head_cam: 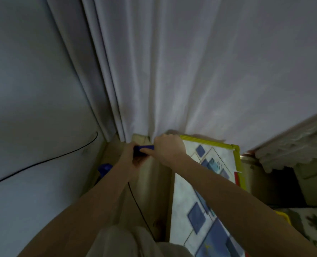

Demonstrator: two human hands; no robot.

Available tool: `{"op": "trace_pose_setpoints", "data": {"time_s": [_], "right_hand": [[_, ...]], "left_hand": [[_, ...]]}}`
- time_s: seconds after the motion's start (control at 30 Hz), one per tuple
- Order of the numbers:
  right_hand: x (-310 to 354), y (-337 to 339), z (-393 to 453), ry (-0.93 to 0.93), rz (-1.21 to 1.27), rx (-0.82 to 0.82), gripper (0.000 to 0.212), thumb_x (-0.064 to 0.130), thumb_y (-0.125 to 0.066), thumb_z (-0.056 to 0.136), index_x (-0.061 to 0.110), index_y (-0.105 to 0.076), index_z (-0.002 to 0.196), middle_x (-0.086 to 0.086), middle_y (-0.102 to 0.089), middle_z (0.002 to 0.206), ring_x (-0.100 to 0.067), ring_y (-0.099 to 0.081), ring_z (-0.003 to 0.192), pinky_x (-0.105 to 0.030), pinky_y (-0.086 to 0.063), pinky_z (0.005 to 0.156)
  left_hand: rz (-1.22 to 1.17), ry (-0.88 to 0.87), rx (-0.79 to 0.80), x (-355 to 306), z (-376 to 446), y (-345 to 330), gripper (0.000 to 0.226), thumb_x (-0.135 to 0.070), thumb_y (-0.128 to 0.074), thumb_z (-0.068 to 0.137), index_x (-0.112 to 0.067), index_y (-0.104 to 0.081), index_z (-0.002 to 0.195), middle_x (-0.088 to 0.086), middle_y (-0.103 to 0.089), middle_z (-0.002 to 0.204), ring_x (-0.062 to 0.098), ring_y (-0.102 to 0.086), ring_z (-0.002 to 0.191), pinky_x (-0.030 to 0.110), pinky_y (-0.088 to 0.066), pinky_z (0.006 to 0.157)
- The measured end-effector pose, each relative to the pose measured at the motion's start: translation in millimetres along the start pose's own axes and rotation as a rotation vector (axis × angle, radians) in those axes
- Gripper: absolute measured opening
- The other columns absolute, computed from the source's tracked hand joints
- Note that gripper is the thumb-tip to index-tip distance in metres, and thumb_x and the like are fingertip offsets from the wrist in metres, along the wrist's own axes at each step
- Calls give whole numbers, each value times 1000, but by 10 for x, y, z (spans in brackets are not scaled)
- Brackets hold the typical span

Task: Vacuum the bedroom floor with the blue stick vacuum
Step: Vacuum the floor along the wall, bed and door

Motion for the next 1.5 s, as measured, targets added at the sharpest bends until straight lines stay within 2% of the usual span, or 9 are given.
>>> {"op": "trace_pose_setpoints", "data": {"time_s": [0.27, 0.53, 0.67, 0.77, 0.93, 1.1, 1.2, 1.37, 1.5], "right_hand": [[-180, -33, 397, 168, -33, -31, 63, 74, -33, 89, 18, -32, 61, 3, -40, 59, -11, -38, 48, -27, -24, 44], [-549, 12, 506, 176, -122, 7, 74, 82, -25, 83, 16, -56, 69, 2, -48, 60, -14, -48, 52, -27, -38, 51], [-632, -47, 582, 187, -150, -14, 75, 84, -21, 82, 23, -65, 83, 2, -53, 65, -15, -56, 59, -27, -41, 54], [-632, -150, 572, 188, -135, -41, 76, 85, -21, 82, 21, -61, 77, 2, -56, 69, -16, -57, 60, -29, -45, 56], [-500, -266, 541, 162, -95, -13, 70, 80, -29, 86, 17, -44, 59, 2, -46, 56, -14, -49, 50, -27, -41, 50], [-582, -233, 616, 245, -116, 20, 68, 78, -28, 87, 17, -50, 66, 2, -46, 60, -15, -52, 56, -27, -38, 52], [-669, -112, 679, 262, -164, 20, 69, 79, -25, 86, 22, -65, 88, 3, -45, 61, -14, -50, 57, -28, -37, 54], [-746, -89, 716, 231, -185, -33, 81, 86, -14, 80, 29, -69, 97, 3, -52, 64, -13, -53, 56, -28, -46, 56], [-722, -234, 621, 211, -172, -49, 78, 83, -20, 83, 17, -59, 75, 2, -58, 69, -15, -54, 54, -28, -46, 55]], "left_hand": [[-58, -28, -91, -104, 240, -182, 10, -14, -49, 98, -8, -54, 93, 16, -59, 93, 28, -61, 82, 41, -55, 72], [-126, 42, -4, -34, 147, -542, 9, -9, -48, 97, -6, -50, 88, 18, -56, 87, 28, -61, 74, 39, -59, 55], [-137, 75, 7, -35, 127, -630, 7, -9, -47, 98, -7, -49, 92, 20, -55, 93, 31, -60, 78, 46, -49, 77], [-139, 81, -4, -13, 155, -588, 7, -8, -47, 98, -8, -49, 91, 18, -53, 92, 30, -59, 77, 45, -49, 73], [-137, 79, -41, 4, 229, -424, 3, -8, -53, 95, -7, -52, 92, 17, -54, 94, 29, -60, 79, 36, -57, 46], [-176, 94, -18, 2, 194, -471, 5, -7, -51, 95, -7, -51, 90, 18, -54, 94, 30, -60, 78, 40, -60, 57], [-205, 86, 8, -35, 151, -593, 7, -7, -48, 97, -7, -50, 91, 18, -55, 92, 30, -60, 77, 43, -54, 67], [-178, 100, 23, -52, 172, -685, 4, -7, -48, 97, -6, -50, 94, 19, -55, 95, 31, -60, 78, 43, -51, 58], [-150, 112, 4, 2, 177, -623, 7, -7, -49, 96, -7, -49, 89, 16, -54, 89, 28, -59, 74, 43, -50, 63]]}}
Point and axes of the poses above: each hand's wrist, its own z-axis towards the middle knuckle, its own y-axis out of the back of the hand, x = y × z, the point moved 3 cm from there along z, towards the middle knuckle
